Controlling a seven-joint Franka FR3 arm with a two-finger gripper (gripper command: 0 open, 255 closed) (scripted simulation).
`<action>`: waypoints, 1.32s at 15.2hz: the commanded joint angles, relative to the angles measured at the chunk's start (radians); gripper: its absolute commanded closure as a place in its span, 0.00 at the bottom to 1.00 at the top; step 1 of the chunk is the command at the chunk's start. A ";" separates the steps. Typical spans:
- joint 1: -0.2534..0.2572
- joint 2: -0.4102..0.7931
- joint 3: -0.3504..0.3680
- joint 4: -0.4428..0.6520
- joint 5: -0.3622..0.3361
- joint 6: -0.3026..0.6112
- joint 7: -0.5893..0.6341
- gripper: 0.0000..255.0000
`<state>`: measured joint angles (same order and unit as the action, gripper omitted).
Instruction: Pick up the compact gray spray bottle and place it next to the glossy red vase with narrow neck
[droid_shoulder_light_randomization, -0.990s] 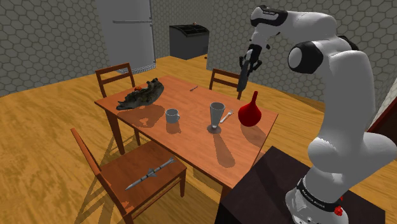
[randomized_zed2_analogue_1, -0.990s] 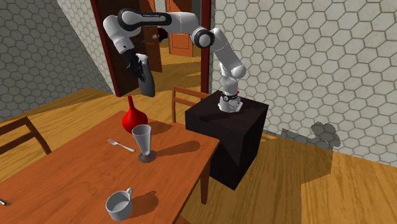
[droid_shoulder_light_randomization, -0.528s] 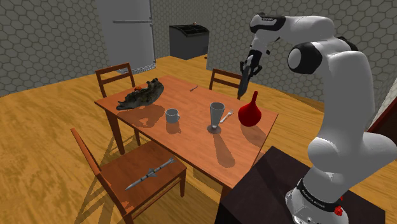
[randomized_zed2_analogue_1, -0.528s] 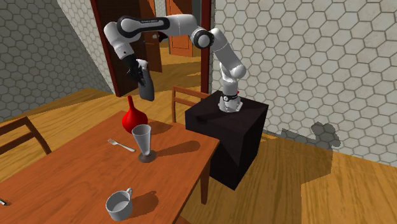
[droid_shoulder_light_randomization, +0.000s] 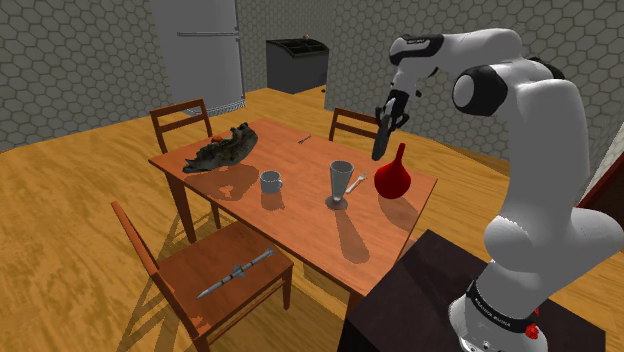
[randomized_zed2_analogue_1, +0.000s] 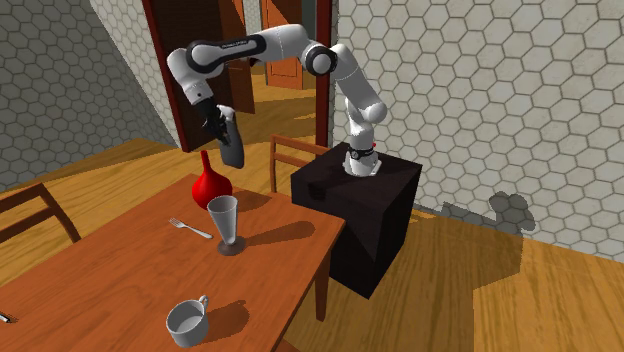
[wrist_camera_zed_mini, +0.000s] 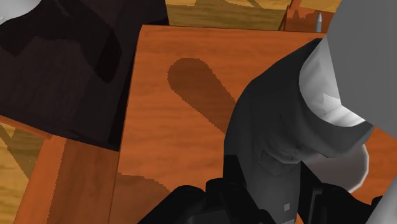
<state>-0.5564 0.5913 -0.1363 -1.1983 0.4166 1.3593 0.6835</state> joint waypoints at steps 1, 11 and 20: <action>0.003 0.004 0.000 -0.021 0.000 0.024 -0.007 1.00; 0.013 0.025 -0.001 -0.118 0.001 0.136 -0.046 1.00; 0.018 0.063 0.001 -0.176 0.006 0.226 -0.078 1.00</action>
<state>-0.5386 0.6468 -0.1358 -1.3692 0.4217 1.5725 0.6098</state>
